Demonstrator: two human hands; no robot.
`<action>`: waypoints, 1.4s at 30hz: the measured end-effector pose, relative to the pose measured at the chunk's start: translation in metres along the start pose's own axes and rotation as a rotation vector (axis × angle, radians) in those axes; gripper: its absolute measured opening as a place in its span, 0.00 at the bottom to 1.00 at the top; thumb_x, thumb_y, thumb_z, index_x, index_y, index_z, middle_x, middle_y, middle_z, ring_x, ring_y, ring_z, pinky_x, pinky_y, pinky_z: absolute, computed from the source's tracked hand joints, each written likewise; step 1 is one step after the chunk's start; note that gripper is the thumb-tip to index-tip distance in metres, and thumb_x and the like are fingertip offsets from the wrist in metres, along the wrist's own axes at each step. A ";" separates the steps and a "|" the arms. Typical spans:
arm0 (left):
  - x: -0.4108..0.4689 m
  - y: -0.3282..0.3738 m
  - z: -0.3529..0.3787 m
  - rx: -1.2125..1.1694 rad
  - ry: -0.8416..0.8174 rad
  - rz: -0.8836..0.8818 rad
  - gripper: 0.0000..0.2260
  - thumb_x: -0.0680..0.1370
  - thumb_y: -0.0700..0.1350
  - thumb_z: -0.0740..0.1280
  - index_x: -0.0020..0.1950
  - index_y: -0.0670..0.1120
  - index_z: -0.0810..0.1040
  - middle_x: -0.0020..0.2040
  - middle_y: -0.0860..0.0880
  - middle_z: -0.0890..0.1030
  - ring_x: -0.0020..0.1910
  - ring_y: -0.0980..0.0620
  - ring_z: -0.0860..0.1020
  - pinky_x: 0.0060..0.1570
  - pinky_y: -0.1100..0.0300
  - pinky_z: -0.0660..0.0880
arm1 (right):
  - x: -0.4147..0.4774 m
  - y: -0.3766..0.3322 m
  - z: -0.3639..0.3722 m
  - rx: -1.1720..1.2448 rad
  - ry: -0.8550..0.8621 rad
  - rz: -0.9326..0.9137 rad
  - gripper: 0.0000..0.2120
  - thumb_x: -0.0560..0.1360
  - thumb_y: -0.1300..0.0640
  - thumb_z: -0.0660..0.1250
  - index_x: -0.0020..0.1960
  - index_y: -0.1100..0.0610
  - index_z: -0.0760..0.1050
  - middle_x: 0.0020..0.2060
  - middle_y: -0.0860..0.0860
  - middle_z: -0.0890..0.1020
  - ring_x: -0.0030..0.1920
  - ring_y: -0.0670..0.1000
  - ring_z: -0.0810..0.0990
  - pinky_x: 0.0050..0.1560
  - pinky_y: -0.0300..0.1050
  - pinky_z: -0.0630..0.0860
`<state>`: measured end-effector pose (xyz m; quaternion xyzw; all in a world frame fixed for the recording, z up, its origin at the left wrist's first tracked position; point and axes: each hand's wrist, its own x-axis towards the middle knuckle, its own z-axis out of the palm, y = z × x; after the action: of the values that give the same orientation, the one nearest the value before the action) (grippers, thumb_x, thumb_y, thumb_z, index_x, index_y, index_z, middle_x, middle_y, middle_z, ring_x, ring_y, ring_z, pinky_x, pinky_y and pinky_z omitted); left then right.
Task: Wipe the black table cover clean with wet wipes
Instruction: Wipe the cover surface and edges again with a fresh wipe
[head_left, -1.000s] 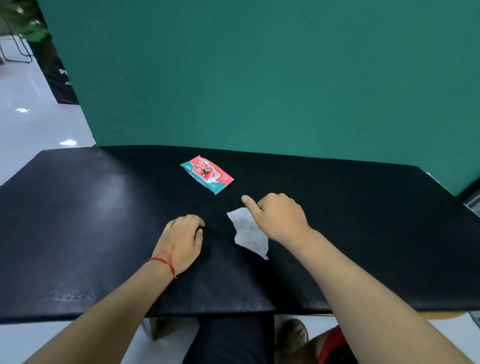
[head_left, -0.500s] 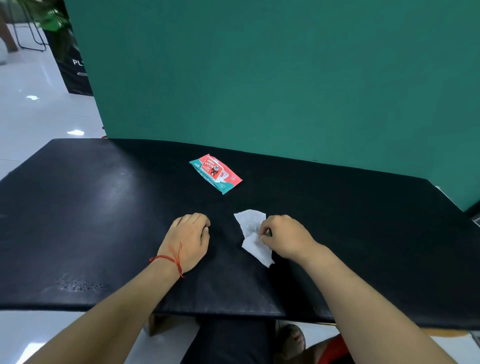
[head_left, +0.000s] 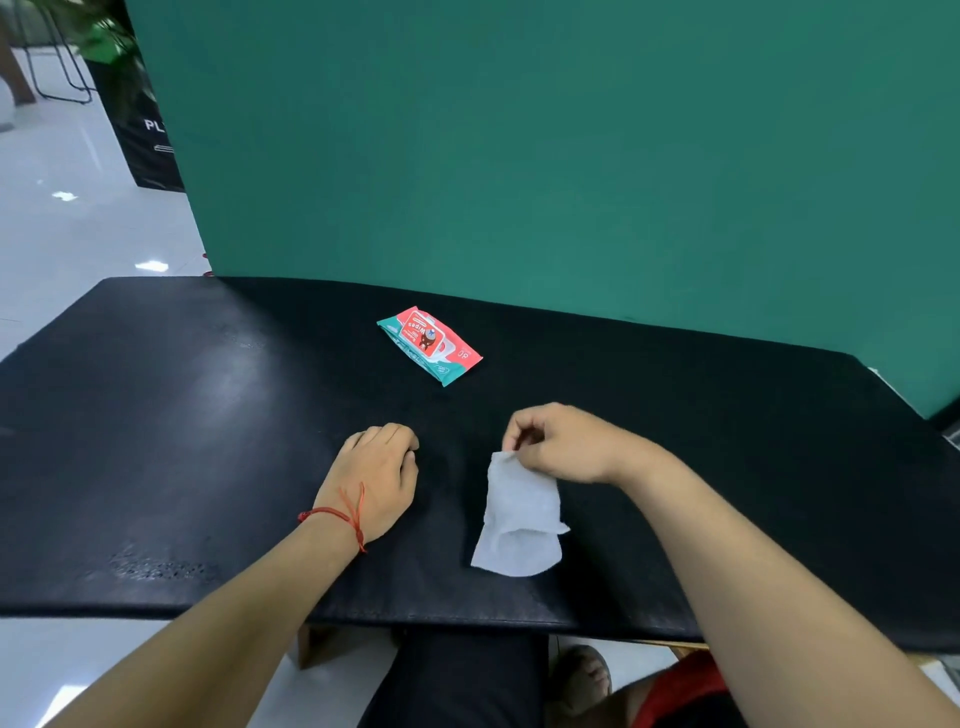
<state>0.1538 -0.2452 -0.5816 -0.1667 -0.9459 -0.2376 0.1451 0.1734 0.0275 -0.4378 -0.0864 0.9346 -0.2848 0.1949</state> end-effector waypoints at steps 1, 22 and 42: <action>0.000 0.000 0.000 0.001 0.000 -0.003 0.06 0.82 0.45 0.61 0.55 0.52 0.77 0.52 0.56 0.79 0.51 0.54 0.77 0.63 0.54 0.73 | 0.006 0.005 0.007 -0.075 -0.028 0.031 0.14 0.75 0.57 0.65 0.55 0.42 0.82 0.48 0.42 0.86 0.49 0.43 0.83 0.57 0.48 0.82; 0.003 -0.004 0.003 0.000 -0.006 0.011 0.10 0.85 0.44 0.58 0.59 0.50 0.78 0.56 0.54 0.81 0.56 0.52 0.78 0.65 0.53 0.71 | 0.013 -0.020 0.184 -0.376 0.373 0.071 0.40 0.83 0.29 0.39 0.86 0.49 0.36 0.84 0.48 0.32 0.81 0.51 0.24 0.82 0.65 0.33; 0.000 0.000 -0.002 -0.056 0.079 -0.107 0.12 0.82 0.35 0.60 0.62 0.43 0.79 0.58 0.47 0.82 0.59 0.45 0.78 0.67 0.47 0.73 | -0.002 0.049 0.142 -0.446 0.498 0.136 0.33 0.85 0.37 0.41 0.87 0.47 0.43 0.86 0.46 0.41 0.84 0.53 0.33 0.82 0.67 0.38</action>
<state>0.1547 -0.2465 -0.5797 -0.1104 -0.9399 -0.2778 0.1649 0.2314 -0.0021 -0.5730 0.0079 0.9964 -0.0720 -0.0446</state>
